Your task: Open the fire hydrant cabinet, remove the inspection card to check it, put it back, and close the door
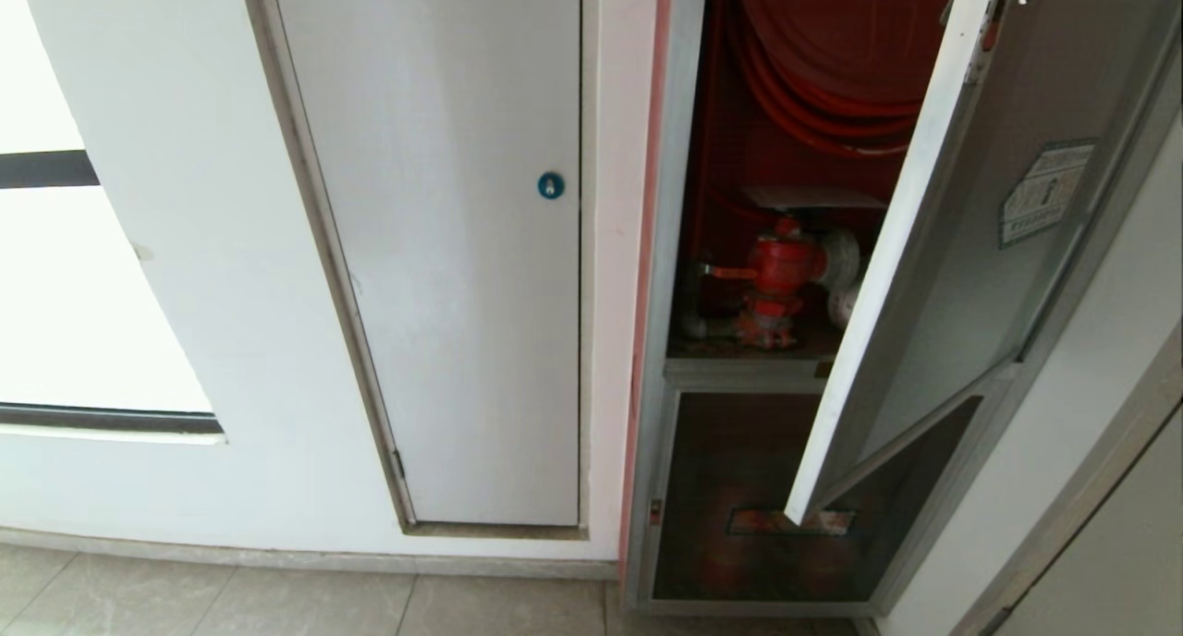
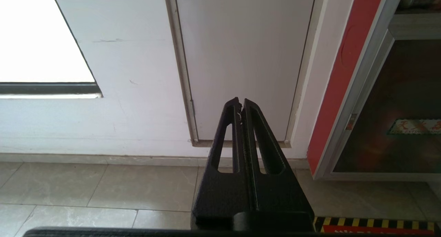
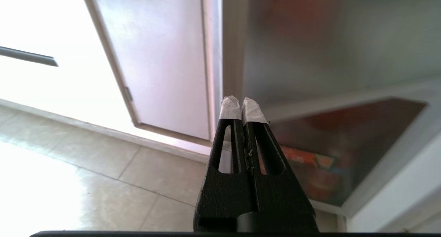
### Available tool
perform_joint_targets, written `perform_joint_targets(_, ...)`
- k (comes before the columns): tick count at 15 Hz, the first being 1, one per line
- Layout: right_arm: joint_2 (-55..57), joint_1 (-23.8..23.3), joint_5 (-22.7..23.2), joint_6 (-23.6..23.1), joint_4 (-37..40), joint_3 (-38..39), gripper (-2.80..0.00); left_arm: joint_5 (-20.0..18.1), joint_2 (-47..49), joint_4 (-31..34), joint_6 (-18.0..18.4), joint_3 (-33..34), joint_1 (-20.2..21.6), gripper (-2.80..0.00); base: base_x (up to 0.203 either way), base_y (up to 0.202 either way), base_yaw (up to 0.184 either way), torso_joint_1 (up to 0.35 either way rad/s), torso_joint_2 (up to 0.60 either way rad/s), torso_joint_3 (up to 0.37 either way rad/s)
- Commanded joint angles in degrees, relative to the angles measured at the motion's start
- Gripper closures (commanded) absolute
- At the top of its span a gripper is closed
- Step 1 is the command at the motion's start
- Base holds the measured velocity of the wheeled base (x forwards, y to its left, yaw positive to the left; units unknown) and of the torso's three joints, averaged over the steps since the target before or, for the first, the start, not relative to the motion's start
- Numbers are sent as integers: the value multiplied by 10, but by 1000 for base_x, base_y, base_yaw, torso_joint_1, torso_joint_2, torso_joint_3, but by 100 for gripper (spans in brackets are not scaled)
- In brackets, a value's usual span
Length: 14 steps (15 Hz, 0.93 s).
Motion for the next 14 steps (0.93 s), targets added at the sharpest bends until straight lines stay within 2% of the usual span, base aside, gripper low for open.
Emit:
perform_joint_targets(1,132,1,10,2,-6,-59,0,0,0,0,0,2,0,0,0,0,0,0,0,0)
perform_joint_targets(3,223,16,20,4,-20,-137,0,0,0,0,0,2,0,0,0,0,0,0,0,0)
perform_joint_targets(5,280,91,6,9,-28,-194,0,1,0,0,0,2,0,0,0,0,0,0,0,0)
perform_joint_targets(6,304,145,-26,11,-32,-209,0,0,0,0,0,2,0,0,0,0,0,0,0,0)
perform_joint_targets(7,332,199,-77,14,-40,-221,0,0,0,0,0,2,0,0,0,0,0,0,0,0)
perform_joint_targets(9,402,289,-200,22,-99,-236,0,0,0,0,0,2,0,0,0,0,0,0,0,0)
perform_joint_targets(11,457,330,-280,26,-169,-242,0,0,0,0,0,2,0,0,0,0,0,0,0,0)
perform_joint_targets(14,526,347,-352,26,-263,-242,0,1,0,0,0,2,0,0,0,0,0,0,0,0)
